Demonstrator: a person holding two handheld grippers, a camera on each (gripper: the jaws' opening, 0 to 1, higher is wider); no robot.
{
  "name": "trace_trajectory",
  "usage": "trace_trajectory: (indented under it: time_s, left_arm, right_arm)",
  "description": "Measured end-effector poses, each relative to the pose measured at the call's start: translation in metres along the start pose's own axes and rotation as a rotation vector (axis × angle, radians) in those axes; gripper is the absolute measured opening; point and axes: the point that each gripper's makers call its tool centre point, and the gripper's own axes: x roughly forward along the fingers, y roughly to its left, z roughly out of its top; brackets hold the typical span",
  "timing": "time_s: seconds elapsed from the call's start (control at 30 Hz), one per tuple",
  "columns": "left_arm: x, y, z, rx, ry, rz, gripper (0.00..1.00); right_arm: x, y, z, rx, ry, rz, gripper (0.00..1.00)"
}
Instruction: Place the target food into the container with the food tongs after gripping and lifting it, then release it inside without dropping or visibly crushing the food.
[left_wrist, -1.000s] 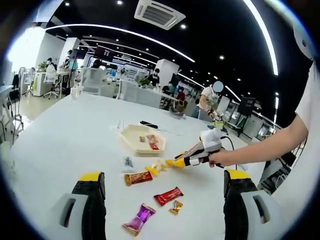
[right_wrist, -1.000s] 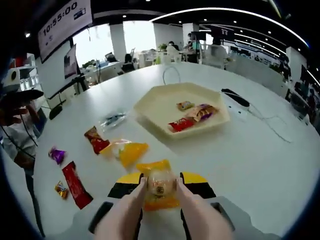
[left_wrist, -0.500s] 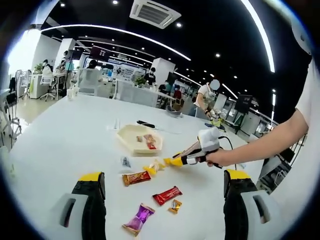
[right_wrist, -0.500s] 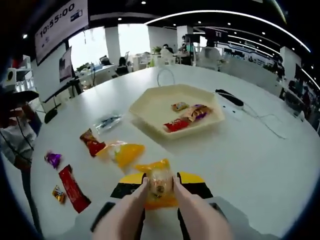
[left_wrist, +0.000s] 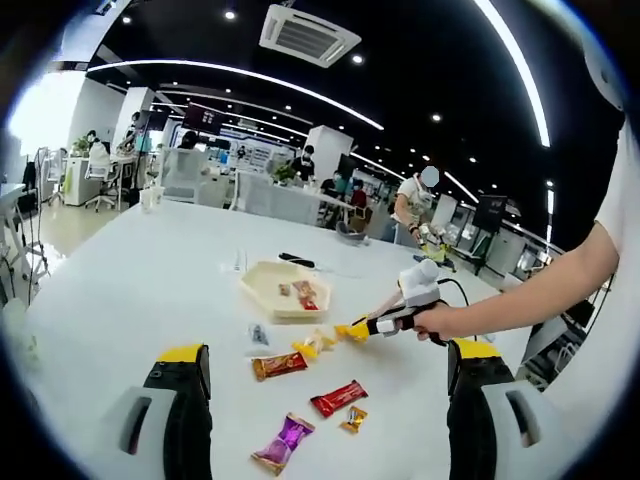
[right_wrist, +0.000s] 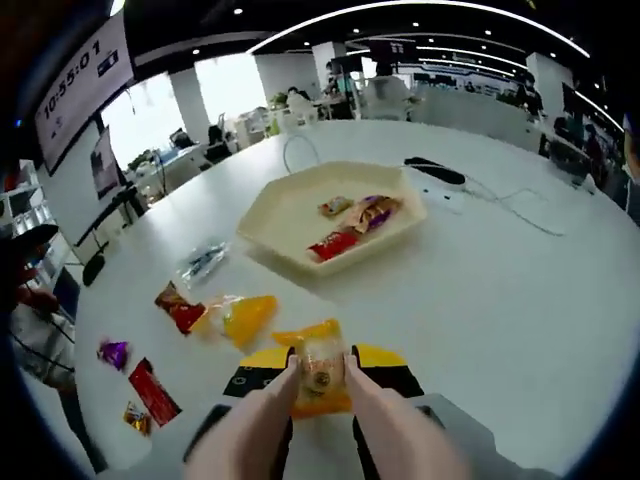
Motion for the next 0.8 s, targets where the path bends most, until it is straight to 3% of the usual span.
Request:
trace_trajectory:
  time_s: [0.13, 0.27, 0.47, 0.7, 0.8]
  left_arm:
    - [-0.001, -0.001, -0.009, -0.012, 0.005, -0.008, 0.99]
    - [-0.003, -0.002, -0.011, -0.007, 0.02, -0.017, 0.99]
    - [0.007, -0.001, -0.011, -0.031, 0.012, -0.04, 0.99]
    - [0.017, -0.012, -0.004, -0.006, 0.009, -0.073, 0.99]
    - [0.023, -0.014, -0.006, -0.021, -0.001, -0.084, 0.99]
  right_arm:
    - [-0.008, -0.001, -0.002, 0.031, -0.015, 0.0, 0.21]
    - [-0.019, -0.01, 0.002, 0.187, -0.067, -0.002, 0.21]
    - [-0.042, -0.019, 0.019, 0.184, -0.141, -0.02, 0.21]
    - [-0.058, -0.024, 0.024, 0.164, -0.15, -0.038, 0.21]
    - [-0.071, -0.026, 0.039, 0.148, -0.174, -0.042, 0.22]
